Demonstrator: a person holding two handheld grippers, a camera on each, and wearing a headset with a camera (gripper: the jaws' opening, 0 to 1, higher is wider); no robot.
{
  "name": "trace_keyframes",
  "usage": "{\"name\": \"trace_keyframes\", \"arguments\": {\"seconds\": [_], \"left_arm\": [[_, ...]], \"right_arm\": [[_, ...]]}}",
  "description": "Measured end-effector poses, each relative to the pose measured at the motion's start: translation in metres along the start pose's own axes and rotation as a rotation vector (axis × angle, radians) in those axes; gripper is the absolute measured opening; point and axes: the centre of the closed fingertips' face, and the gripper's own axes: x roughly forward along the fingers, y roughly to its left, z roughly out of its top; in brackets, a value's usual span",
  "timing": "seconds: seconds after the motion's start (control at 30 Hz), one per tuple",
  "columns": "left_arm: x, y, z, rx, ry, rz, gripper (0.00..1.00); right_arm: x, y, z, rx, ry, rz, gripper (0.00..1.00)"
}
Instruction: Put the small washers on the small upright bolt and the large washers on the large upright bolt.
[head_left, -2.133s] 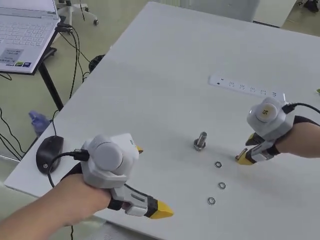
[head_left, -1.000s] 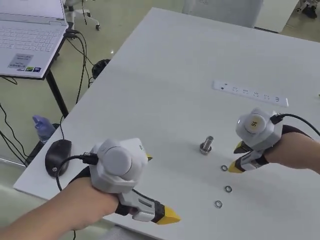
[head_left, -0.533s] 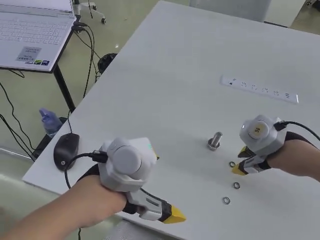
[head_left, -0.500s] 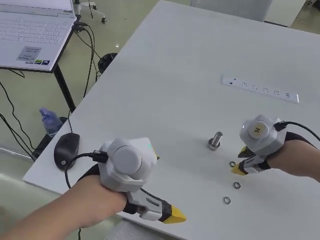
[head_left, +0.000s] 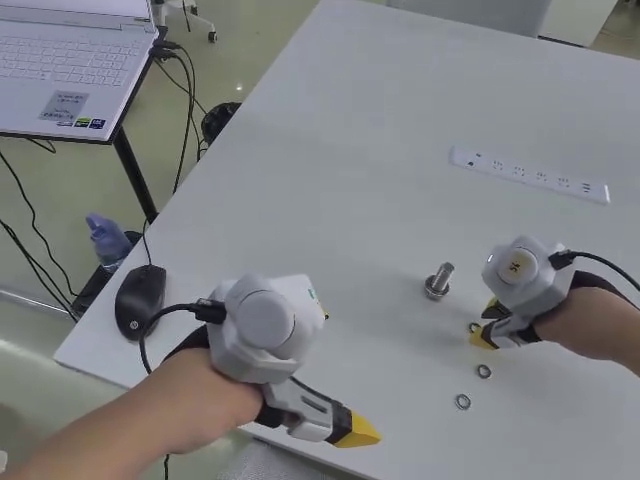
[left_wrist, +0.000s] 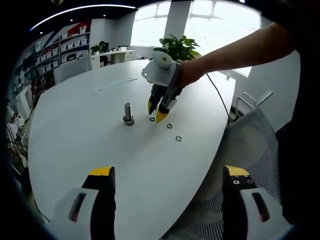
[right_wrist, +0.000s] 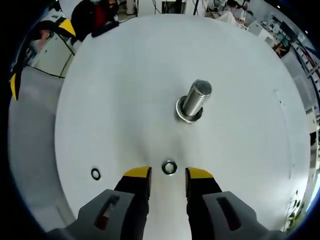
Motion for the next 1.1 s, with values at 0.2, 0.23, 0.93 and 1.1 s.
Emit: {"name": "trace_keyframes", "arguments": {"seconds": [0.2, 0.23, 0.93, 1.1], "left_arm": [[-0.0004, 0.0015, -0.0001, -0.004, 0.003, 0.001, 0.88], [-0.0005, 0.0016, 0.0001, -0.006, 0.002, 0.001, 0.88], [-0.0009, 0.0012, -0.008, -0.006, 0.019, -0.002, 0.84], [-0.0009, -0.0003, -0.0096, -0.008, 0.019, -0.003, 0.84]], "right_arm": [[0.0021, 0.001, -0.0011, 0.012, -0.005, 0.008, 0.28], [0.0017, 0.0002, -0.0012, 0.011, -0.006, 0.006, 0.29], [0.0049, -0.002, 0.0005, 0.013, 0.064, 0.012, 0.15], [0.0065, -0.0016, -0.0001, 0.01, 0.094, 0.006, 0.14]]}}
